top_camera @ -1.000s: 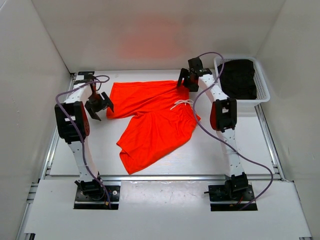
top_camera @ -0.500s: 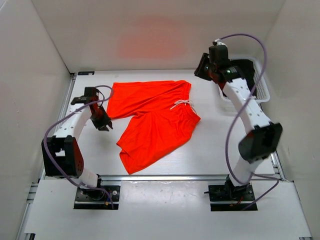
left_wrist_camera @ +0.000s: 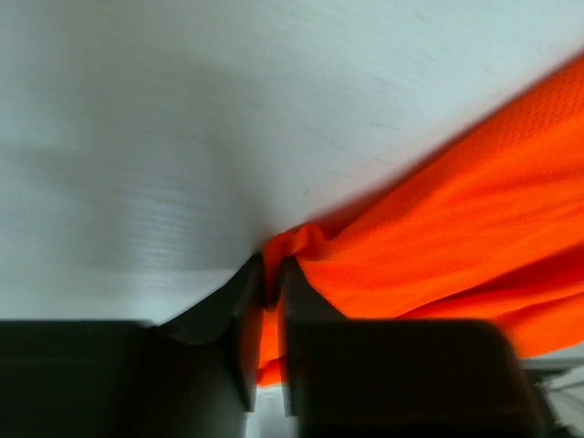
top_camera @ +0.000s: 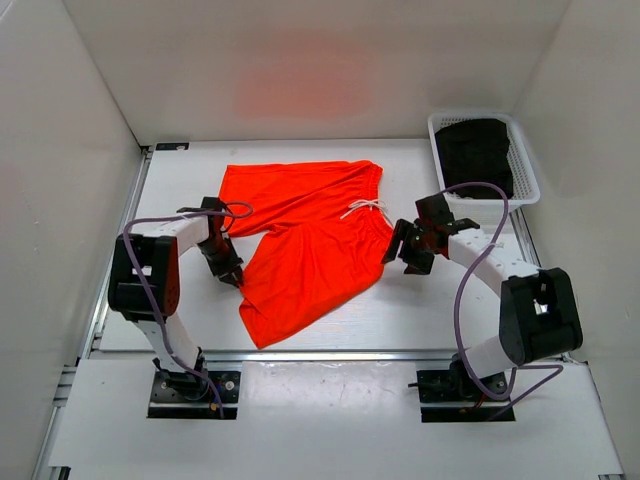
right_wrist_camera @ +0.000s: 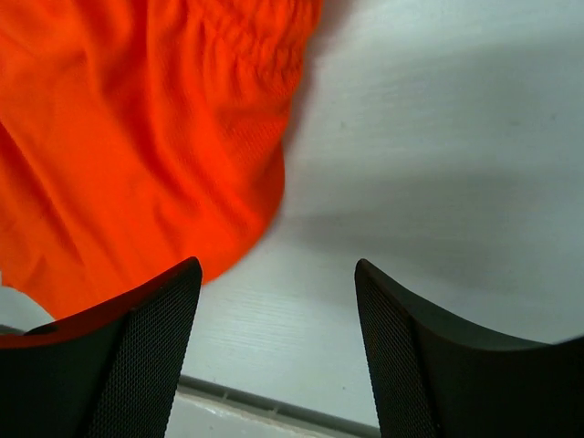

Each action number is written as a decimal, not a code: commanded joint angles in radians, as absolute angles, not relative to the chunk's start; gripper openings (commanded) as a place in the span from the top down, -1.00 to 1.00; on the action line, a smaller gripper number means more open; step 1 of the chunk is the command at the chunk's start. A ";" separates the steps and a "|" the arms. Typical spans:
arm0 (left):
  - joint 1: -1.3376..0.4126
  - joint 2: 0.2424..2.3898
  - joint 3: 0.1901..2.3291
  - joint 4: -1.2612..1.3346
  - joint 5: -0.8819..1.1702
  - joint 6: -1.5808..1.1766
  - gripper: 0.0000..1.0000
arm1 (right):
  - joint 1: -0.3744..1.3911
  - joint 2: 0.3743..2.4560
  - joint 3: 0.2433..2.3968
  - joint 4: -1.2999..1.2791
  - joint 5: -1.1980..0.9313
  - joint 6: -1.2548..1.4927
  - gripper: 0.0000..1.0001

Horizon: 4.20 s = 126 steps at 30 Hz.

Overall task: Fold and stack the shorts
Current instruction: Flatten the shorts out, then fold the shorts

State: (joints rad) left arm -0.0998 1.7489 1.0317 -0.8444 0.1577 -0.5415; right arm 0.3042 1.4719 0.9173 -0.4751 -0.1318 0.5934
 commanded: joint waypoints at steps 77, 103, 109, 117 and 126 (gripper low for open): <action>-0.437 1.321 1.083 -1.176 -0.116 -0.913 0.80 | 0.284 1.715 1.005 -0.246 -0.155 0.707 -0.11; -0.419 1.330 1.083 -1.175 -0.126 -0.894 0.80 | 0.265 1.571 0.824 -0.169 -0.060 0.819 0.31; -0.419 1.330 1.074 -1.166 -0.117 -0.885 0.80 | 0.319 1.664 0.870 -0.120 -0.100 0.819 0.26; -0.410 1.319 1.074 -1.175 -0.126 -0.885 0.80 | 0.347 1.721 0.911 -0.084 -0.114 0.828 0.21; -0.410 1.319 1.074 -1.175 -0.126 -0.876 0.80 | 0.347 1.818 1.023 -0.193 0.047 0.819 0.51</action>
